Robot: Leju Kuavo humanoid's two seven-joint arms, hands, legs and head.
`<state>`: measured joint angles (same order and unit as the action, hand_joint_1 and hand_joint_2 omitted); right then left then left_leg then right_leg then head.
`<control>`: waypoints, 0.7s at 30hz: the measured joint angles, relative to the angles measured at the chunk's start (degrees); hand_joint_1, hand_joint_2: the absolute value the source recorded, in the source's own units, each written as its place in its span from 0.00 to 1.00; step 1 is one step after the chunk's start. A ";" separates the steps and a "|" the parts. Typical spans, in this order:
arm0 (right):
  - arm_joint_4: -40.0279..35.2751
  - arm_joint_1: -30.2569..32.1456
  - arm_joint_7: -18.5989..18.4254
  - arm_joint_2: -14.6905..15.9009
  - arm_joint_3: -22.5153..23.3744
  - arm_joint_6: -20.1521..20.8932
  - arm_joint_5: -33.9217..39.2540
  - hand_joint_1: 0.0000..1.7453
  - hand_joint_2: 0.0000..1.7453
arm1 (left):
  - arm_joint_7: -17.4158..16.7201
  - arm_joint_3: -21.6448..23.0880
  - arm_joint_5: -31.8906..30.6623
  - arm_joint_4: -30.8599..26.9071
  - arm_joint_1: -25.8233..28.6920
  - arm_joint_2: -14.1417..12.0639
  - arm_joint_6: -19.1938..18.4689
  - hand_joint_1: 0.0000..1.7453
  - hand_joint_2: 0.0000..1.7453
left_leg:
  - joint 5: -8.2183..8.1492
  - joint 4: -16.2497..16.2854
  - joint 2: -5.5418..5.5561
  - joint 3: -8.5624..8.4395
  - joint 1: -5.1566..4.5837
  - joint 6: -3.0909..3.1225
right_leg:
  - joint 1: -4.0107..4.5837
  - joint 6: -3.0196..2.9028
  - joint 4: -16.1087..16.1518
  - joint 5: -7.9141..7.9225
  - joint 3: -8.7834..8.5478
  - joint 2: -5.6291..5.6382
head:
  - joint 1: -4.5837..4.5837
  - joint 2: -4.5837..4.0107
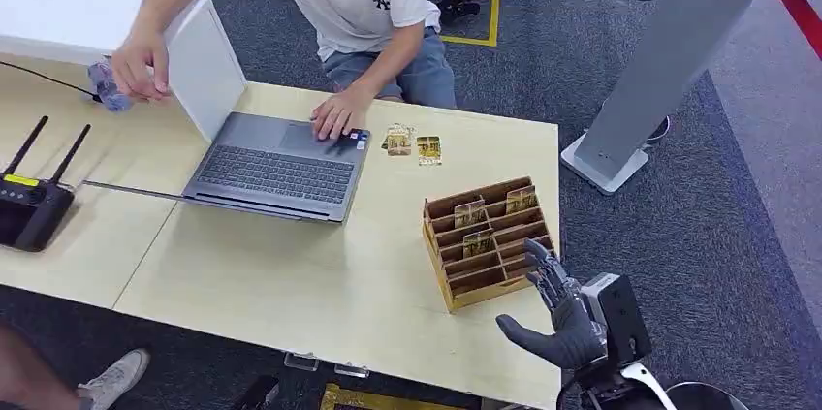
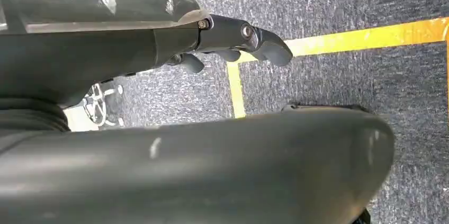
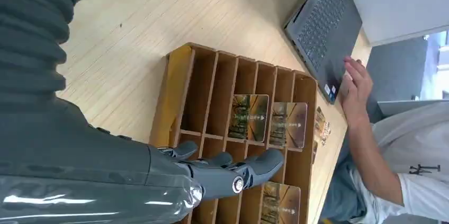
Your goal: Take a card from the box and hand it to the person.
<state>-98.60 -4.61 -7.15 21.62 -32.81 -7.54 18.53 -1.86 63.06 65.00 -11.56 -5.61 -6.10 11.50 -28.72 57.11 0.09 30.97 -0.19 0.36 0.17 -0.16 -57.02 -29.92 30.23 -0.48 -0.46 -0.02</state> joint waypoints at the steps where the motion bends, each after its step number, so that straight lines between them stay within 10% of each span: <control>1: 0.00 0.06 0.00 0.00 0.09 0.00 -0.02 0.00 1.00 | 0.00 0.02 -0.11 0.00 0.00 0.00 -0.02 0.00 0.00 | 0.00 0.00 0.00 0.00 0.00 0.00 | 0.00 0.00 0.00 0.00 0.00 0.00 | 0.02 0.00; 21: 0.00 1.51 -4.72 -0.57 2.88 -5.35 -8.20 0.00 1.00 | -0.22 0.02 0.00 0.00 -0.01 0.00 0.11 0.00 0.00 | 0.00 0.00 0.00 0.00 0.00 0.00 | 0.00 0.00 0.00 0.00 0.00 0.00 | 0.00 0.00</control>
<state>-98.60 -3.09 -11.87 21.05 -29.92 -12.90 10.34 -2.08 63.08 65.00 -11.56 -5.62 -6.10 11.61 -28.72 57.11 0.09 30.97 -0.19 0.36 0.17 -0.16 -57.02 -29.92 30.22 -0.48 -0.46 -0.02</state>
